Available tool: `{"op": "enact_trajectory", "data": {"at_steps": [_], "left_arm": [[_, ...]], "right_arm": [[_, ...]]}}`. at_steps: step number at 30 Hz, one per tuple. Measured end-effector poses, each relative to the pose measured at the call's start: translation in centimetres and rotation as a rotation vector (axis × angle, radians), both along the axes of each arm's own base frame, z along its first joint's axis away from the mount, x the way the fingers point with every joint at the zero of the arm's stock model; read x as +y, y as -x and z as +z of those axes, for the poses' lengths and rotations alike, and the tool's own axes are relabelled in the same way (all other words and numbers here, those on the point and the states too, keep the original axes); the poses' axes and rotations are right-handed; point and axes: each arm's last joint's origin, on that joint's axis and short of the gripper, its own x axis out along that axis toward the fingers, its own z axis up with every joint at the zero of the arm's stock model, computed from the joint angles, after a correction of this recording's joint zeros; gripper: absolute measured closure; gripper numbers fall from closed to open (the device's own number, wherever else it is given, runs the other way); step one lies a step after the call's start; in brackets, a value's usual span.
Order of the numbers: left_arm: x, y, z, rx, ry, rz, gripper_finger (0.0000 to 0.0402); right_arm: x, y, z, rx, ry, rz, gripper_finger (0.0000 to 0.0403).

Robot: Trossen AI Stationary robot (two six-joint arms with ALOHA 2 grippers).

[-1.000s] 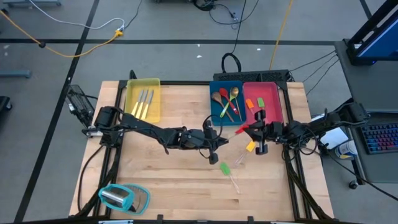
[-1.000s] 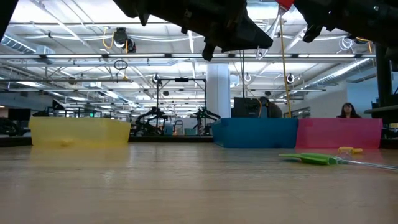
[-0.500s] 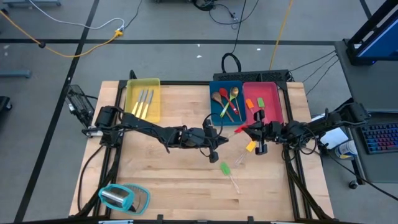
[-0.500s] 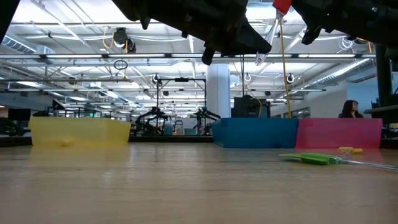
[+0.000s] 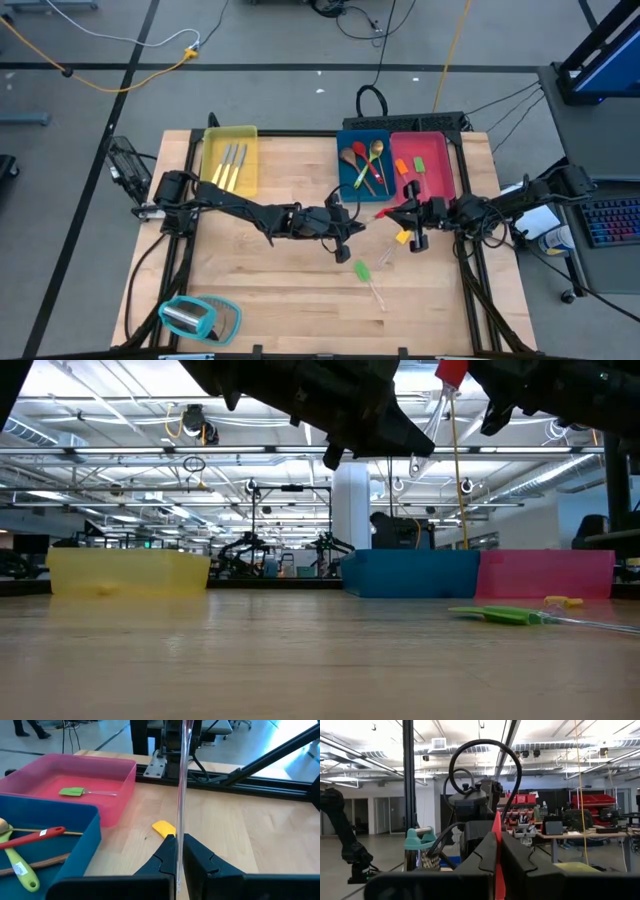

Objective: Pick & Place Kitchen Items
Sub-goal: Put the red spatula into the pink bin

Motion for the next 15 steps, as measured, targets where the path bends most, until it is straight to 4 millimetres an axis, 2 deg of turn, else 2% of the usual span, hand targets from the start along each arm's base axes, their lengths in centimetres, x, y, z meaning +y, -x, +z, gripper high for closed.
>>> {"op": "enact_trajectory", "data": {"at_steps": [7,12,15], "left_arm": [[0.04,-0.01,0.01,-0.001,0.002,0.004,0.0391],[0.08,-0.01,0.03,-0.004,0.006,0.014,0.0370],[0.12,-0.11,0.36,-0.030,0.010,0.018,0.0368]], "right_arm": [[-0.17,-0.03,-0.09,0.007,-0.006,-0.008,0.0394],[-0.21,0.07,0.10,-0.021,-0.001,-0.008,0.0370],[-0.20,0.03,-0.13,-0.002,0.003,-0.009,0.0369]]}}
